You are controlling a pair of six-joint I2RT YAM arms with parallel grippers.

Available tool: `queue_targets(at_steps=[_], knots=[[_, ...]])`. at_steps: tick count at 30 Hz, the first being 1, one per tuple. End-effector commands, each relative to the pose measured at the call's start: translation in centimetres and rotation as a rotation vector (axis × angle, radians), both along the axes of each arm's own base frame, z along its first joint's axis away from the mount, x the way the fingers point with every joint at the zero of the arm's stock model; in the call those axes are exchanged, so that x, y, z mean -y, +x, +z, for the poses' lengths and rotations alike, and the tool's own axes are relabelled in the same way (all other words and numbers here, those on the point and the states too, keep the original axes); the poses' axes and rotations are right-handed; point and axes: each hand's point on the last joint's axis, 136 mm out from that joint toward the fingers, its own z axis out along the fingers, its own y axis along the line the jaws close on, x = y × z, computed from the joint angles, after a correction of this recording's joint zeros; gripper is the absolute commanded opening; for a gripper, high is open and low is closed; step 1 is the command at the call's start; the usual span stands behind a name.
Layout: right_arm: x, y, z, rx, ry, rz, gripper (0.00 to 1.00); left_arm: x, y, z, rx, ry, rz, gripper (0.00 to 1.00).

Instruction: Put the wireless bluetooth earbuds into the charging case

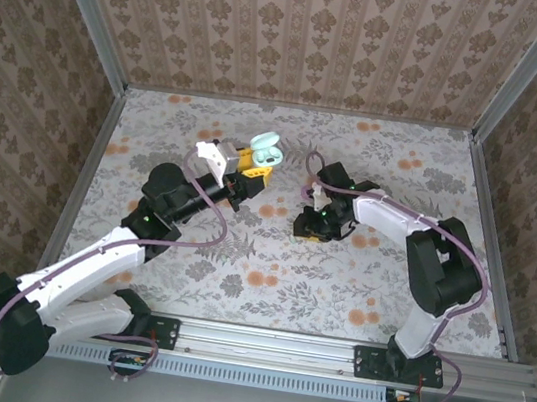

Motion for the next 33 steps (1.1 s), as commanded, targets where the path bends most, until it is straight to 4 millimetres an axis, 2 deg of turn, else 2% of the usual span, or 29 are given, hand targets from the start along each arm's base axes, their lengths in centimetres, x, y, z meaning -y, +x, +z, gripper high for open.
queue_targets(at_steps=[1,6,10,16,24,29,33], knots=[[0.1,0.3,-1.0,-0.003,-0.075,0.041,0.36,-0.5,-0.6,2.0,0.047,-0.038,0.005,0.34],[-1.1,0.2,-2.0,-0.029,-0.087,0.093,0.39,-0.6,-0.6,2.2,0.051,-0.040,0.006,0.34],[-1.2,0.7,-2.9,-0.031,-0.106,0.089,0.39,-0.6,-0.7,2.1,0.047,-0.037,0.008,0.34],[-0.9,1.7,-3.3,-0.015,-0.125,0.061,0.34,-0.6,-0.7,2.2,0.045,-0.038,0.007,0.34],[-0.3,2.7,-3.3,-0.060,0.009,-0.045,0.28,-0.4,-0.6,2.3,0.043,-0.038,0.002,0.34],[0.4,2.8,-3.3,-0.084,0.067,-0.107,0.25,-0.2,-0.5,2.3,0.039,-0.037,-0.006,0.34],[1.3,2.1,-3.2,-0.091,0.082,-0.134,0.24,0.0,-0.5,2.2,0.036,-0.037,-0.009,0.34]])
